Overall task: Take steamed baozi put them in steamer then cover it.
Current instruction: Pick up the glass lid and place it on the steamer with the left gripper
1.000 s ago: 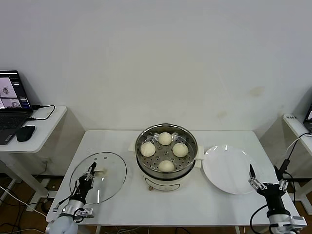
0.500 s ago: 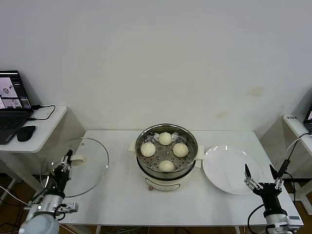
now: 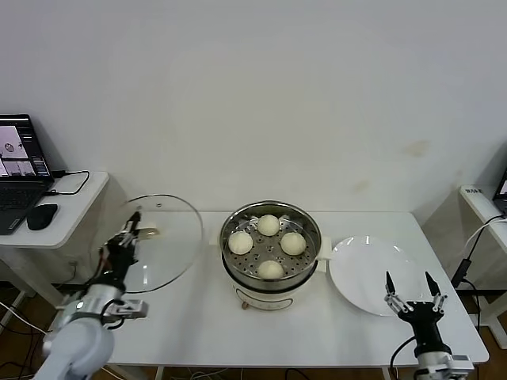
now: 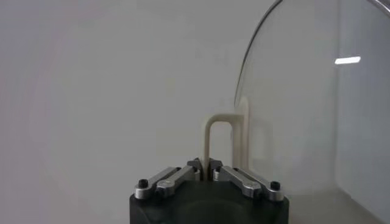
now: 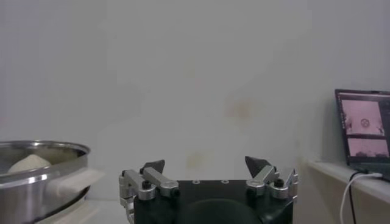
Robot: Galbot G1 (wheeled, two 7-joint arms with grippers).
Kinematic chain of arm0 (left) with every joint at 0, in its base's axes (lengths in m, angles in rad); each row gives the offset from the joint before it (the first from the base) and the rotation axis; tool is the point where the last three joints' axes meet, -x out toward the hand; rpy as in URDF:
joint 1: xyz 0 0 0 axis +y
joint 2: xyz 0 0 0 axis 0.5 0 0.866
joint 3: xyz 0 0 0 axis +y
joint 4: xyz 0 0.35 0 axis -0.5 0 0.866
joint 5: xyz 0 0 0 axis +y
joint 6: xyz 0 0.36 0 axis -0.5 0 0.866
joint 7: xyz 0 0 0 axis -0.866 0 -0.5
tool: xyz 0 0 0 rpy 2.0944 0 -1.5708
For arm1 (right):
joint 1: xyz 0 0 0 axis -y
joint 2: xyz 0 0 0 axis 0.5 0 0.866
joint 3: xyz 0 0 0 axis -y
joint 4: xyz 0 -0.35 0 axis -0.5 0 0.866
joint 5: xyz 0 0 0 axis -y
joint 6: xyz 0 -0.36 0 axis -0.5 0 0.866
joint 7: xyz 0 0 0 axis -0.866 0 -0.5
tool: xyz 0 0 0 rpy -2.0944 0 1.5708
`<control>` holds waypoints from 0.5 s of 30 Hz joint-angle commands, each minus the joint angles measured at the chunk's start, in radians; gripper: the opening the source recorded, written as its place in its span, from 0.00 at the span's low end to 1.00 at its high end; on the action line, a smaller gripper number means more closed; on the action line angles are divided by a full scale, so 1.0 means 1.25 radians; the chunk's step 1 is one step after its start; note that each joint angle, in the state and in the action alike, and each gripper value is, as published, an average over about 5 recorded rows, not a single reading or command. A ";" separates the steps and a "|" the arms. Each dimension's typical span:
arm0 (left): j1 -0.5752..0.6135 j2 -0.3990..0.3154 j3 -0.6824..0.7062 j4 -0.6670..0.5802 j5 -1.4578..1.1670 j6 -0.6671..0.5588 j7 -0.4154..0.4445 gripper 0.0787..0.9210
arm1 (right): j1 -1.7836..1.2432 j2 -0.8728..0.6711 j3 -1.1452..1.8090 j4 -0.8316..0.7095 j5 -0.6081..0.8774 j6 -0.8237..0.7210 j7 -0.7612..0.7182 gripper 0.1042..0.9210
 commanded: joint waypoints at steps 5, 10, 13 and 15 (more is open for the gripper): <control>-0.372 -0.096 0.399 0.069 0.121 0.203 0.159 0.08 | 0.010 0.068 -0.060 -0.010 -0.124 0.011 0.030 0.88; -0.411 -0.178 0.435 0.111 0.207 0.217 0.216 0.08 | 0.012 0.079 -0.070 -0.009 -0.150 0.011 0.039 0.88; -0.421 -0.236 0.450 0.135 0.247 0.222 0.235 0.08 | 0.013 0.082 -0.075 -0.011 -0.160 0.012 0.043 0.88; -0.423 -0.279 0.457 0.154 0.267 0.222 0.240 0.08 | 0.013 0.082 -0.077 -0.012 -0.165 0.013 0.043 0.88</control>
